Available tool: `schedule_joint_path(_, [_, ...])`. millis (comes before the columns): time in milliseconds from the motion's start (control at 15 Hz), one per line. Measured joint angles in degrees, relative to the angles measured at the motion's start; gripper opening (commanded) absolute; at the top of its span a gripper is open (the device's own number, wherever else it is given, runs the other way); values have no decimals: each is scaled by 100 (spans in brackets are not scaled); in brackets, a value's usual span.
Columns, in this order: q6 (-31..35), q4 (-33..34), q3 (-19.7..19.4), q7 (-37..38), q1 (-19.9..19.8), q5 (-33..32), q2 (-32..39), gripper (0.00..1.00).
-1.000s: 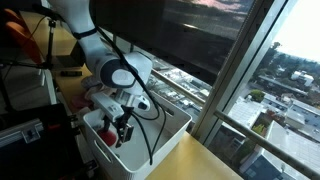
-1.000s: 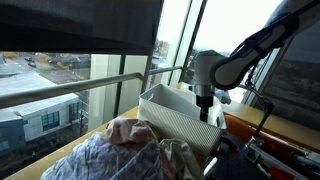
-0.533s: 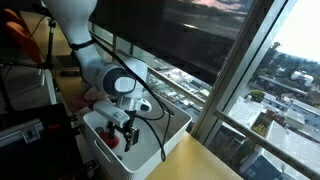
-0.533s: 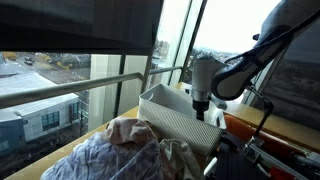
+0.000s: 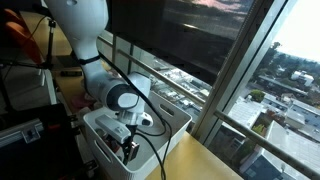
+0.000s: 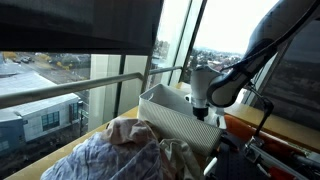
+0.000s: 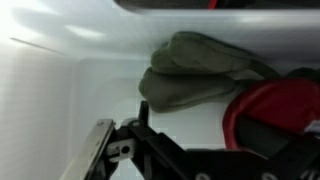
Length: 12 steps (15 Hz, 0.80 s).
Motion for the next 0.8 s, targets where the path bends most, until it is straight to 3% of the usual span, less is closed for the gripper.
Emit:
schedule_joint_path(467, [-47, 61, -1, 96, 45, 9, -30, 1])
schedule_joint_path(800, [-212, -136, 2, 455, 240, 11, -300, 0])
